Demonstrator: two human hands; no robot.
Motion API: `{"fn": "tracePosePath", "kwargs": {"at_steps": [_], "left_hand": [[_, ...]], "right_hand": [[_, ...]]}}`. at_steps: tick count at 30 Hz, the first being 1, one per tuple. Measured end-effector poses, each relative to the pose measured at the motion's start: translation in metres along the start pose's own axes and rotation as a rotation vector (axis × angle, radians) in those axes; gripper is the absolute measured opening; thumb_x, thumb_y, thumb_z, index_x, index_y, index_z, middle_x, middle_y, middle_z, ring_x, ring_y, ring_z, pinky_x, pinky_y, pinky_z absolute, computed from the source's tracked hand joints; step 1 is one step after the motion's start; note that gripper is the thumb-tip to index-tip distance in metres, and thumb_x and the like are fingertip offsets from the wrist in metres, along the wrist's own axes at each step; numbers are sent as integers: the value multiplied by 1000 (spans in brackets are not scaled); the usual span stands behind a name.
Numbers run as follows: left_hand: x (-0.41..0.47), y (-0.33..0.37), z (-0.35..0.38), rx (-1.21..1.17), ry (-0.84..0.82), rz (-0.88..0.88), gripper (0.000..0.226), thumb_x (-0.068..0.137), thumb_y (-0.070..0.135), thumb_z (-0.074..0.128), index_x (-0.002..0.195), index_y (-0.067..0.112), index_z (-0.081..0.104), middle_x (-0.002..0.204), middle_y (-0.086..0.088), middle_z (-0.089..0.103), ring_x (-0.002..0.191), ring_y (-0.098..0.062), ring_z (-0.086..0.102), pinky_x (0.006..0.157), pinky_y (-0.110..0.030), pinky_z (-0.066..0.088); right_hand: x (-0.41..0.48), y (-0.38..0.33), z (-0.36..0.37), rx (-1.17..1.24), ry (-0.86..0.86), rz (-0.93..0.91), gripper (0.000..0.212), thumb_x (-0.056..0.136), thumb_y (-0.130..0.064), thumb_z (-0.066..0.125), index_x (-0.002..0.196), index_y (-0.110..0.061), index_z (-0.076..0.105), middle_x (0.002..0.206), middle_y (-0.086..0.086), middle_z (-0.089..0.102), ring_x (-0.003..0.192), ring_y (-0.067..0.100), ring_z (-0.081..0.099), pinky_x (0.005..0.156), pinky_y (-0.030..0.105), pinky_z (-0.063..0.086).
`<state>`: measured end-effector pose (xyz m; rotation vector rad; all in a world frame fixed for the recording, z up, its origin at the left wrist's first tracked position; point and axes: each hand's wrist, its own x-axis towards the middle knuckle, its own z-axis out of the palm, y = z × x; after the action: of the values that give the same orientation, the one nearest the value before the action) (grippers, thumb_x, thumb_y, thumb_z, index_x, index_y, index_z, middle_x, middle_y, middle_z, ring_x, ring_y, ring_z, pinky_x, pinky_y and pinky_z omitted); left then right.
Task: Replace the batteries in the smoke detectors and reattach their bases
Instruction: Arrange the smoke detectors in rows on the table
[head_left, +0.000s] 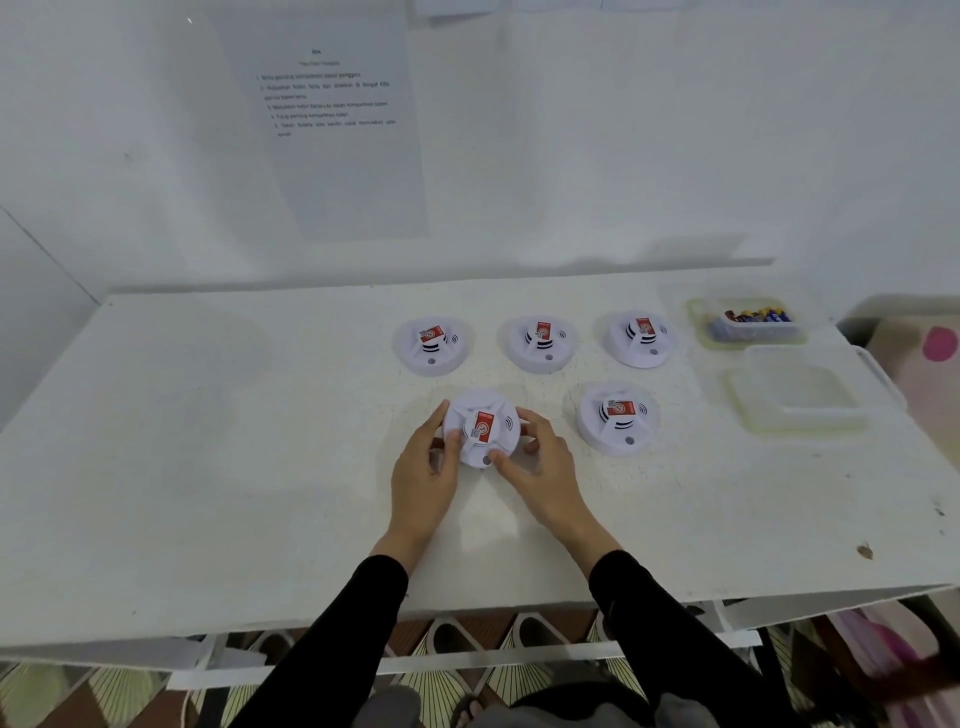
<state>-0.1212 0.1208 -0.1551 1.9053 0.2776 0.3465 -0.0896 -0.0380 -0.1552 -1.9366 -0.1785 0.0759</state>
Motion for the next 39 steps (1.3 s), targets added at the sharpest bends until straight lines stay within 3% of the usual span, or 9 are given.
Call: {"fn": "tracePosePath", "kwargs": {"at_steps": [2,10,15,19,24,31,37,39], "left_hand": [[0,0,0,0,-1,0,40,101,37,51,141,31,51,130,19,58,119,1,55,97,-13,44],[0,-5,0,14,5,2,42,101,36,52,142,28,51,134,12,61,121,-5,58,101,-27,50],[-1,-3,1,16,1,1,41,101,36,52,142,28,51,130,16,60,121,-5,58,101,-25,50],[-1,-4,1,16,9,1,43,101,37,52,142,25,51,135,9,61,122,-6,57,102,-27,50],[-1,-3,0,7,7,-4,42,101,37,52,142,28,51,134,12,61,121,-4,57,101,-27,50],[-1,-1,0,12,2,13,43,101,36,52,143,28,50,136,9,61,122,-6,57,102,-28,50],[-2,1,-1,25,-1,-3,42,100,35,54,142,29,51,133,12,62,118,-5,59,93,-11,47],[-2,2,-1,29,-5,-5,42,101,35,54,142,30,51,130,13,63,115,-5,60,92,-12,47]], "right_hand": [[0,0,0,3,0,0,53,80,-42,71,127,-43,46,116,-28,59,104,5,54,92,38,48],[0,0,1,-4,4,1,62,75,-53,66,131,-35,47,119,-22,60,105,8,55,92,38,48],[0,0,2,-4,0,-3,63,74,-57,66,131,-37,47,119,-23,59,105,9,56,92,38,49],[1,1,1,-11,-1,-8,62,75,-57,66,130,-37,46,119,-23,60,105,6,56,92,38,48],[1,2,0,-5,-11,-4,58,80,-46,71,132,-34,47,120,-22,59,104,5,54,91,32,47],[1,-3,-5,9,-45,-1,47,90,-32,66,132,-34,46,119,-25,54,103,-1,53,83,13,39],[-1,-4,-6,56,-41,-5,42,92,-26,64,129,-35,47,120,-22,56,104,0,55,86,17,43],[-2,-5,-8,75,-43,-1,41,92,-25,64,127,-38,47,120,-21,56,105,2,56,86,17,43]]}}
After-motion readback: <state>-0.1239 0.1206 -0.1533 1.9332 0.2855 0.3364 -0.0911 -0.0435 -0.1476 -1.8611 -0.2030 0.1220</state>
